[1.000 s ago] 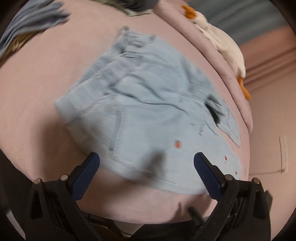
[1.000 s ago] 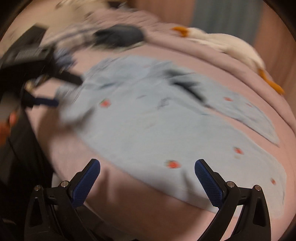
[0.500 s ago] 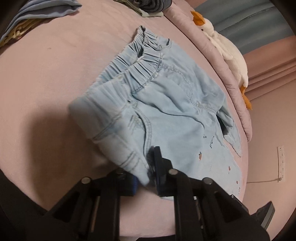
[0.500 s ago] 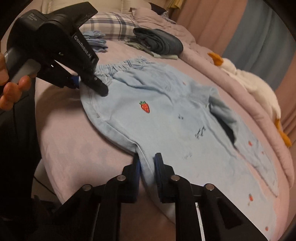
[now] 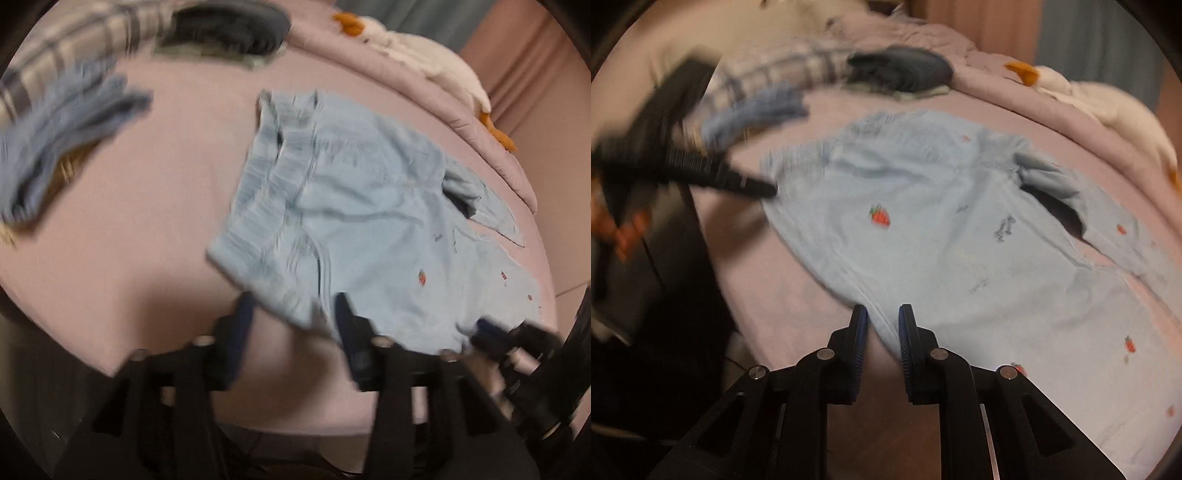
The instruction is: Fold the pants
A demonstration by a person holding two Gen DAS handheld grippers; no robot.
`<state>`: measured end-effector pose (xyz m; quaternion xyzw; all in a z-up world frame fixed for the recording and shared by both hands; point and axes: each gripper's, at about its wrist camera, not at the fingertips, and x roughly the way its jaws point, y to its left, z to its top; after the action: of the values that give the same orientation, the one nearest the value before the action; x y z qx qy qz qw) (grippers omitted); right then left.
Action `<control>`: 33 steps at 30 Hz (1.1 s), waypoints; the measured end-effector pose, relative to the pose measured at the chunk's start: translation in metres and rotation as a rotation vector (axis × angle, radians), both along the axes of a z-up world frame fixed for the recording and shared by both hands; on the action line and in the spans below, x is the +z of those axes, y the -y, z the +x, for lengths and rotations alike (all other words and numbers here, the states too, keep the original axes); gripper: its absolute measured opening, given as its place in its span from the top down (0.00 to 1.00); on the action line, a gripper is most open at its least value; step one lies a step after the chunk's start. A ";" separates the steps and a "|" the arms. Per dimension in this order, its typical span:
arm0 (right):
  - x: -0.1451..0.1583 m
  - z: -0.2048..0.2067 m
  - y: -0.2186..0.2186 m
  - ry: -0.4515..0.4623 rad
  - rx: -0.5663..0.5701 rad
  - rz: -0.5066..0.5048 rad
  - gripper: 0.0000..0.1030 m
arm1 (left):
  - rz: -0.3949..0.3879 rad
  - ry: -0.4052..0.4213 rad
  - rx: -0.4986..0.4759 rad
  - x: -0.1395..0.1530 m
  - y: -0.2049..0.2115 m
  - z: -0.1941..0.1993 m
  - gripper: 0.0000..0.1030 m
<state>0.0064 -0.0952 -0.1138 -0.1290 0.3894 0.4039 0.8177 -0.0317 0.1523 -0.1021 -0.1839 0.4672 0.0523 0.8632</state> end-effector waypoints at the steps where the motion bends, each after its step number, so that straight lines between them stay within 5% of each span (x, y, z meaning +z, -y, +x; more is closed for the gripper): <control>1: 0.005 0.006 0.007 -0.005 -0.024 0.028 0.85 | 0.011 0.027 -0.005 0.004 0.002 0.004 0.43; 4: 0.003 0.037 0.019 -0.023 -0.146 0.009 0.76 | -0.010 0.057 -0.091 -0.003 0.020 0.030 0.36; 6: -0.019 0.055 0.016 -0.117 -0.189 -0.065 0.75 | 0.041 0.008 -0.149 -0.018 0.035 0.045 0.34; 8: -0.034 0.053 0.011 -0.156 -0.172 -0.108 0.72 | 0.095 -0.121 -0.254 -0.047 0.053 0.054 0.31; 10: -0.028 0.039 0.010 -0.140 -0.096 -0.122 0.70 | 0.171 -0.081 -0.358 -0.046 0.066 0.047 0.25; 12: -0.024 0.034 0.013 -0.166 -0.040 -0.116 0.70 | 0.135 -0.084 -0.412 -0.042 0.065 0.047 0.25; 16: -0.004 0.062 0.037 -0.160 -0.067 -0.072 0.70 | 0.032 -0.060 -0.368 -0.028 0.035 0.080 0.24; 20: 0.024 0.122 0.053 -0.067 -0.194 -0.011 0.51 | 0.053 0.044 -0.311 -0.006 0.009 0.139 0.24; 23: 0.039 0.170 0.049 0.001 -0.254 -0.008 0.51 | 0.112 0.078 -0.312 0.002 0.004 0.181 0.24; 28: 0.043 0.247 0.017 0.049 -0.255 -0.091 0.50 | 0.133 0.054 -0.307 -0.008 -0.033 0.232 0.24; 33: 0.010 0.297 -0.017 0.027 -0.185 -0.248 0.50 | 0.126 0.004 -0.377 -0.012 -0.055 0.251 0.24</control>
<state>0.3030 -0.0778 -0.1034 -0.1981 0.4353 0.2739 0.8344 0.2195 0.2076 -0.1141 -0.0389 0.4873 -0.0815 0.8685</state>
